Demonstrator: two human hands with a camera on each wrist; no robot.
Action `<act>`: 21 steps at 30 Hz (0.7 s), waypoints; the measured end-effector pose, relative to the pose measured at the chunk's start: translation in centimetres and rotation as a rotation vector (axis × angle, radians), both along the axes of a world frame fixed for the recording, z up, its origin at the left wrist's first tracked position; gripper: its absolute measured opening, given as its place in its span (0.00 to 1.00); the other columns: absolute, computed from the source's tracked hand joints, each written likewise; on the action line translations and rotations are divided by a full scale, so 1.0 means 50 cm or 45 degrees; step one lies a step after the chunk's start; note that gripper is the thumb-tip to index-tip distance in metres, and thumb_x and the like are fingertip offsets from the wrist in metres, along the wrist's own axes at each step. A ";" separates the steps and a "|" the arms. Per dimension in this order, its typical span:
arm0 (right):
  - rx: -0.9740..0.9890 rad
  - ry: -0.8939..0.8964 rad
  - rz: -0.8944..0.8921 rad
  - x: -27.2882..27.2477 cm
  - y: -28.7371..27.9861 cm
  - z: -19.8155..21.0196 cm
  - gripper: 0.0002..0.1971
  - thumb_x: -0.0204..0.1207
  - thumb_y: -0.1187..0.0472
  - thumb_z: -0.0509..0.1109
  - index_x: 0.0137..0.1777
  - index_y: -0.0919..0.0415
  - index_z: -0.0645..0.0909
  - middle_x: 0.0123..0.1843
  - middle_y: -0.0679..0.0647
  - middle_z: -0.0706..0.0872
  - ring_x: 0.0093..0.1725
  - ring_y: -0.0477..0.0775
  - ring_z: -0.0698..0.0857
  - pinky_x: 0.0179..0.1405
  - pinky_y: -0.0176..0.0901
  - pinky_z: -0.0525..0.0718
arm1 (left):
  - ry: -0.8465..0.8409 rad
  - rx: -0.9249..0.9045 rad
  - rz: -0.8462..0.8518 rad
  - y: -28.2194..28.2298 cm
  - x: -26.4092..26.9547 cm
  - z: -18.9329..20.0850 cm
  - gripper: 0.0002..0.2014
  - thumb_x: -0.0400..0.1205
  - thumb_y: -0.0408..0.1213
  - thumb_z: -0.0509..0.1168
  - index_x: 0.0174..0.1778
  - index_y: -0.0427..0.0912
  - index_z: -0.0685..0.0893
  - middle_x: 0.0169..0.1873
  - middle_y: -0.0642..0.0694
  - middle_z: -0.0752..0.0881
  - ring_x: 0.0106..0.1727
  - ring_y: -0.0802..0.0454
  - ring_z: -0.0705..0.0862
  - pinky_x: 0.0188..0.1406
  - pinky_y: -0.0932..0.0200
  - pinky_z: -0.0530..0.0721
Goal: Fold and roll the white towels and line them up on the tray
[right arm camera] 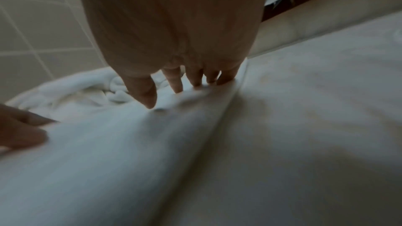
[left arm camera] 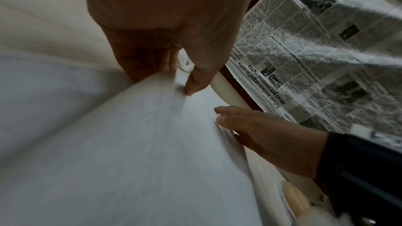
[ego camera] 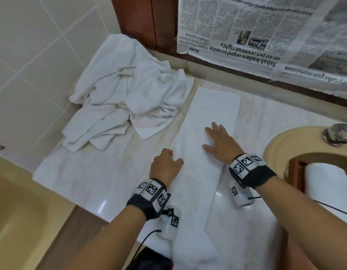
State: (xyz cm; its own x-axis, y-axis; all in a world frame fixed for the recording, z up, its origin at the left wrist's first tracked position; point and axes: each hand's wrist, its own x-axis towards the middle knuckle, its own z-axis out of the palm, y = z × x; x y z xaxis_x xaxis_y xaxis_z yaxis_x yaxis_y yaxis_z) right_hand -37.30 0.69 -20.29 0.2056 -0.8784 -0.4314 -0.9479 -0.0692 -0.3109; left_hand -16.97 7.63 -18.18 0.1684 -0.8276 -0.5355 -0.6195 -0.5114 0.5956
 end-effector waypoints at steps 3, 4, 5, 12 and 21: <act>-0.025 0.163 0.041 -0.030 0.010 -0.016 0.40 0.82 0.35 0.54 0.86 0.51 0.41 0.87 0.51 0.36 0.85 0.57 0.40 0.81 0.56 0.51 | -0.063 0.134 -0.098 0.050 -0.012 -0.003 0.29 0.77 0.52 0.67 0.73 0.47 0.70 0.63 0.44 0.79 0.62 0.43 0.80 0.61 0.53 0.79; -0.024 0.188 0.045 -0.037 0.008 -0.018 0.40 0.81 0.34 0.52 0.86 0.51 0.40 0.86 0.51 0.35 0.85 0.57 0.40 0.82 0.57 0.51 | -0.083 0.151 -0.125 0.063 -0.018 -0.003 0.29 0.76 0.53 0.67 0.71 0.47 0.71 0.61 0.45 0.80 0.61 0.42 0.81 0.60 0.52 0.81; -0.017 0.201 0.043 -0.042 0.004 -0.017 0.40 0.81 0.34 0.52 0.86 0.50 0.39 0.86 0.50 0.35 0.85 0.57 0.39 0.82 0.57 0.51 | -0.107 0.161 -0.154 0.074 -0.024 -0.002 0.27 0.75 0.53 0.66 0.68 0.47 0.72 0.58 0.45 0.81 0.59 0.42 0.81 0.59 0.50 0.82; 0.014 0.236 -0.042 -0.061 -0.052 -0.007 0.37 0.83 0.37 0.52 0.86 0.49 0.40 0.86 0.49 0.35 0.85 0.57 0.39 0.82 0.58 0.50 | -0.282 0.202 -0.465 0.138 -0.089 0.016 0.16 0.77 0.51 0.64 0.52 0.45 0.73 0.50 0.47 0.79 0.51 0.45 0.79 0.44 0.57 0.74; 0.069 0.195 -0.129 -0.064 -0.106 0.014 0.38 0.82 0.42 0.61 0.86 0.48 0.44 0.87 0.48 0.38 0.86 0.57 0.41 0.82 0.63 0.54 | 0.715 0.251 0.113 0.151 -0.030 0.008 0.09 0.84 0.34 0.64 0.57 0.38 0.85 0.51 0.43 0.89 0.54 0.45 0.88 0.52 0.58 0.86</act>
